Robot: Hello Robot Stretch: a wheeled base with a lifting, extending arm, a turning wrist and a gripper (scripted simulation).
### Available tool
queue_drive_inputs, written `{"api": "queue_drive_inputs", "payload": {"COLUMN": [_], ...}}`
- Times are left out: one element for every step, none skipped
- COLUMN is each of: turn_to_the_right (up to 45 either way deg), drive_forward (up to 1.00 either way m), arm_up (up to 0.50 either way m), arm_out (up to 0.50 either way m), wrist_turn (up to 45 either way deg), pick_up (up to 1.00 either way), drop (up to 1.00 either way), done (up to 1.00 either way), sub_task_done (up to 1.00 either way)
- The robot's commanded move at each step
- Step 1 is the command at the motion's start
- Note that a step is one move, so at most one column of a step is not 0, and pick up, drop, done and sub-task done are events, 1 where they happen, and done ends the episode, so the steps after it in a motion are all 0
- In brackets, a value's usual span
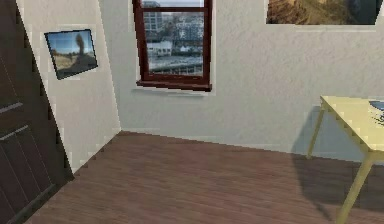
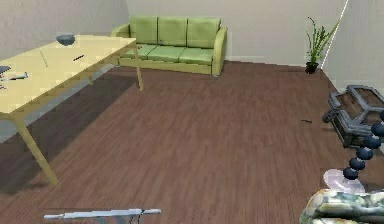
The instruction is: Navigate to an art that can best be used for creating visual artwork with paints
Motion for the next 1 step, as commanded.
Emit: {"api": "queue_drive_inputs", "payload": {"turn_to_the_right": [21.0], "drive_forward": [0.0], "arm_up": [0.0], "arm_out": [0.0], "wrist_turn": [0.0], "pick_up": [0.0], "drop": [0.0], "done": [0.0], "sub_task_done": [0.0]}}
